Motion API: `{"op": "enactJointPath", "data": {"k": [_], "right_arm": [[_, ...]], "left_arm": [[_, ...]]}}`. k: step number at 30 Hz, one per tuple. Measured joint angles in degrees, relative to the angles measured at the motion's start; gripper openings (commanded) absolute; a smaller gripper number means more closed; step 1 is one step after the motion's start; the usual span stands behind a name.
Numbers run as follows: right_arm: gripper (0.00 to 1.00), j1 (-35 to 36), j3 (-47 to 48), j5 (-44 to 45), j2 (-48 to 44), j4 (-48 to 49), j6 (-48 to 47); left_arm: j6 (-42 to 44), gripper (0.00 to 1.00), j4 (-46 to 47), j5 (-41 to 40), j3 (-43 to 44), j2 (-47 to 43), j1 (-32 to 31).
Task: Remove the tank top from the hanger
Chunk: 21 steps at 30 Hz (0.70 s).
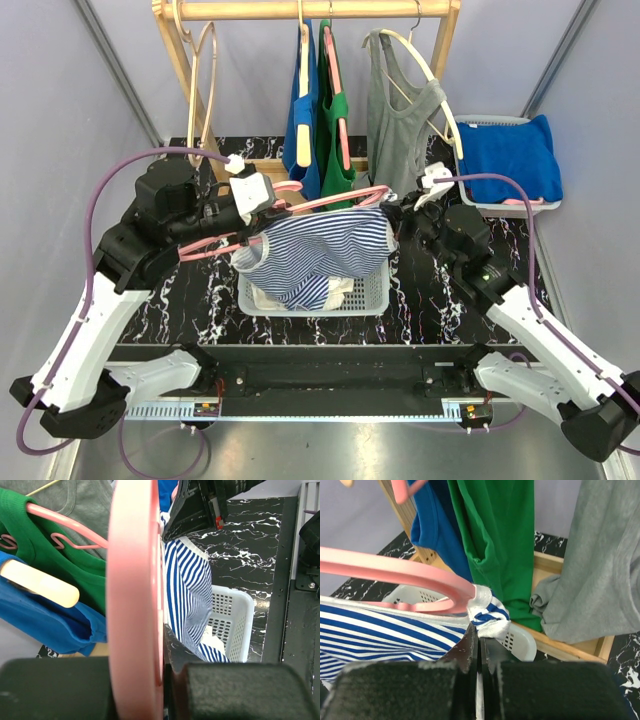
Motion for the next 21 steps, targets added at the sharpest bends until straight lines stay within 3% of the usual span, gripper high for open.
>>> {"op": "enactJointPath", "data": {"k": [8,15,21], "right_arm": [[0.00,-0.2,0.0,-2.0,1.4,-0.7,0.7],[0.00,-0.2,0.9,-10.9,3.9,0.1,1.0],[0.01,12.6,4.0,-9.2,9.6,1.2,-3.8]], "left_arm": [[-0.7,0.00,-0.5,-1.0,2.3,0.0,0.0],[-5.0,0.00,2.9,-0.1,8.2,2.1,0.0],[-8.9,0.00,9.3,-0.3,13.2,7.5,-1.9]]}}
